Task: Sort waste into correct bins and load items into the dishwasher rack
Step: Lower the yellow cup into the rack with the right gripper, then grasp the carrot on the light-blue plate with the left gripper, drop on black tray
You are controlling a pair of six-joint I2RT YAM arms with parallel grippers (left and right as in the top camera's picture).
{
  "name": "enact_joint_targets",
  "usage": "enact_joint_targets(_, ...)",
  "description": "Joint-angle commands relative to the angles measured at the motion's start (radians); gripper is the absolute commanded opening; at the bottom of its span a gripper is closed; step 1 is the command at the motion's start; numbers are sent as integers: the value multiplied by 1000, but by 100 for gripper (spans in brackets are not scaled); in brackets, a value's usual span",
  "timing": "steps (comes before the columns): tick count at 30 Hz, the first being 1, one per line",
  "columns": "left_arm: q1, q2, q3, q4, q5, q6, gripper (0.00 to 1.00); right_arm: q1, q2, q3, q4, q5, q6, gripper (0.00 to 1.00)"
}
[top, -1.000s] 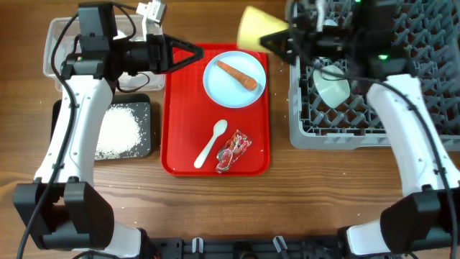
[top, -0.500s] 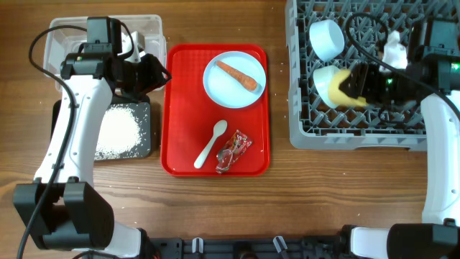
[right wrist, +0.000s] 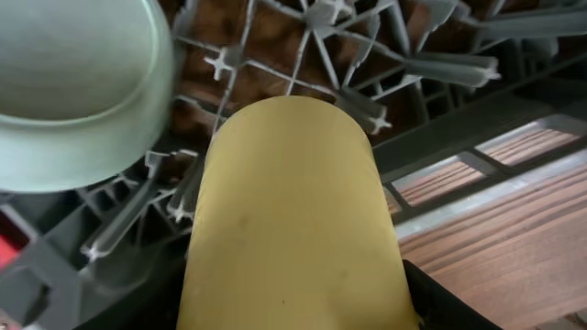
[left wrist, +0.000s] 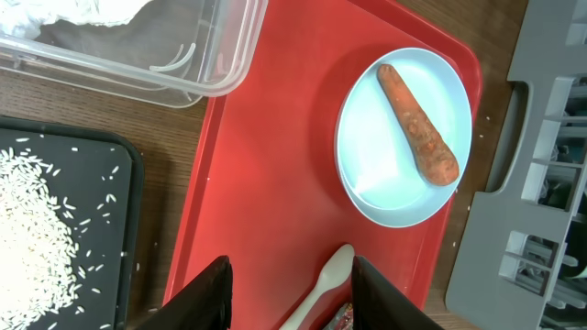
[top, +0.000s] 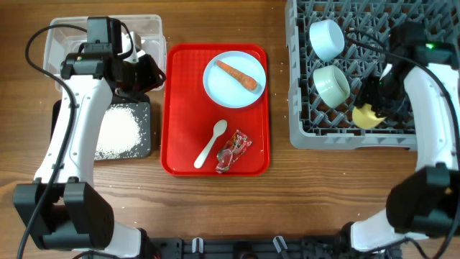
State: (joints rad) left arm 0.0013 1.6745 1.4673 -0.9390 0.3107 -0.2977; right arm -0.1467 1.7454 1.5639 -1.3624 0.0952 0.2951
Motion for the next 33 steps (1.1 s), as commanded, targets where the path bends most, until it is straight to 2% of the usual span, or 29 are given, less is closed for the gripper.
enact_joint_targets(1, 1, -6, 4, 2, -14, 5, 41, 3, 58, -4, 39, 23, 11, 67)
enact_joint_targets(6, 1, -6, 5, -9, -14, 5, 45, 3, 78, -4, 69, -51, -49, 94)
enact_joint_targets(7, 1, -6, 4, -10, -14, 5, 46, 3, 78, -4, 65, -53, -59, 97)
enact_joint_targets(11, 0, -6, 5, -5, -14, 6, 53, 3, 74, 39, 61, -147, -87, 99)
enact_joint_targets(13, -17, -6, 5, -4, -13, 52, 55, 3, 64, 93, 51, -196, -100, 100)
enact_joint_targets(15, -97, -6, 5, 40, -20, 141, 61, 5, 31, 156, 50, -282, -142, 100)
enact_joint_targets(17, -187, -6, 14, 100, -49, 127, 74, 18, 10, 179, 55, -296, -143, 99)
enact_joint_targets(19, -257, 15, 115, 77, -142, 66, 80, 26, 5, 180, 62, -296, -142, 99)
enact_joint_targets(22, -312, 144, 372, -45, -242, 29, 80, 26, 5, 179, 65, -296, -138, 99)
enact_joint_targets(23, -327, 245, 507, -102, -243, 21, 80, 26, 5, 179, 64, -296, -138, 100)
enact_joint_targets(24, -333, 300, 568, -123, -242, 0, 80, 26, 5, 179, 63, -295, -138, 100)
enact_joint_targets(26, -349, 498, 744, -160, -240, -95, 80, 26, 5, 179, 63, -295, -138, 100)
enact_joint_targets(33, -436, 775, 774, -33, -230, -294, 72, 26, 5, 179, 63, -295, -138, 100)
